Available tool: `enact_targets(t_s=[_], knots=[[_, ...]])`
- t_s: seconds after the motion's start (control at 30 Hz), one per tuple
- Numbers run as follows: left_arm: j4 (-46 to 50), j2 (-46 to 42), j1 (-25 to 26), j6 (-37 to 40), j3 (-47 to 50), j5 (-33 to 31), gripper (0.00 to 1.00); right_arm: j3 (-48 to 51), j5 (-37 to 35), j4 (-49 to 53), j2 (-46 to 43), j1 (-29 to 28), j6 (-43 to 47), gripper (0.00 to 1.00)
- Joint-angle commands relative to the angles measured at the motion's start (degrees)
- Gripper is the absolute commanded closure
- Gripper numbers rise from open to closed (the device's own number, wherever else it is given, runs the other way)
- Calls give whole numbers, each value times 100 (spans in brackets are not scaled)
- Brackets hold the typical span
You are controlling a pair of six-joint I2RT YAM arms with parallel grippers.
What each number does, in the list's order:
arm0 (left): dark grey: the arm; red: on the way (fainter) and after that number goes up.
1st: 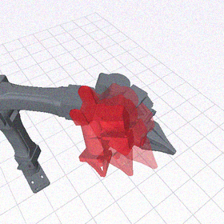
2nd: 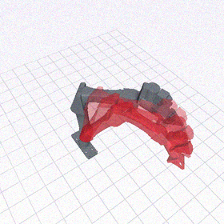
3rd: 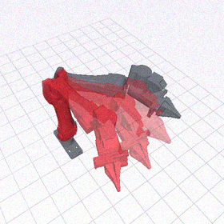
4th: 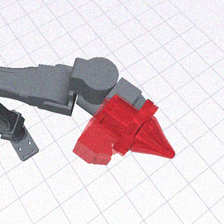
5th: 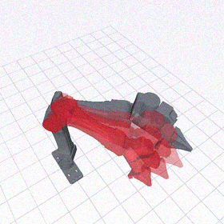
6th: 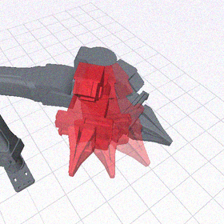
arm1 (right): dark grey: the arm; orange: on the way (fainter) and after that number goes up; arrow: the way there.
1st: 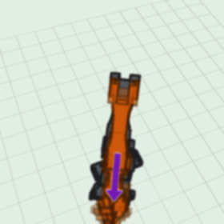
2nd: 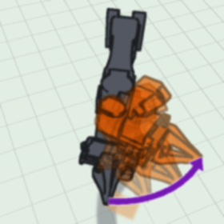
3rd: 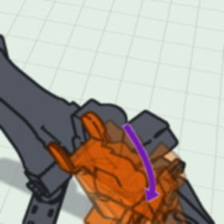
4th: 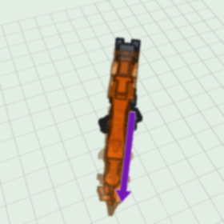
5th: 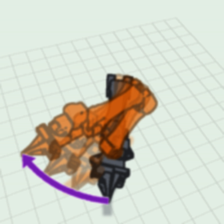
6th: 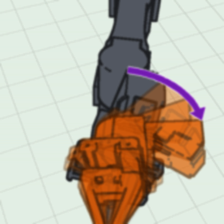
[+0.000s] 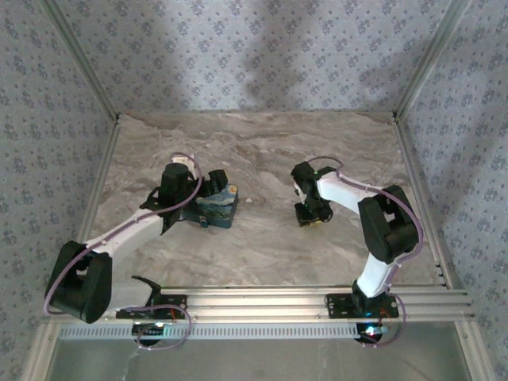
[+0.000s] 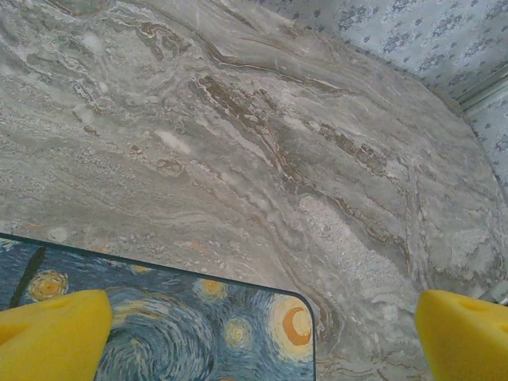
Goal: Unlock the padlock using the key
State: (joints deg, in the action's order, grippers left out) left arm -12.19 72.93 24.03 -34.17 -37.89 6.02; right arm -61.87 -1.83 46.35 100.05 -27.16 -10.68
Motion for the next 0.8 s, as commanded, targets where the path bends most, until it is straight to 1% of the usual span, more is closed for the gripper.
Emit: enact_targets(t_s=[0.0,0.43,0.57,0.77], knots=[[-88,17,29,-41,-180,31,2,-104,-107,239,137,-46,57,64],[-72,28,25,-36,-184,49,2,-71,-82,263,254,-49,49,73],[-60,26,21,-36,-188,58,2,-42,-18,237,218,-50,22,79],[-64,3,29,-29,-180,67,2,-11,-31,235,144,-24,5,92]])
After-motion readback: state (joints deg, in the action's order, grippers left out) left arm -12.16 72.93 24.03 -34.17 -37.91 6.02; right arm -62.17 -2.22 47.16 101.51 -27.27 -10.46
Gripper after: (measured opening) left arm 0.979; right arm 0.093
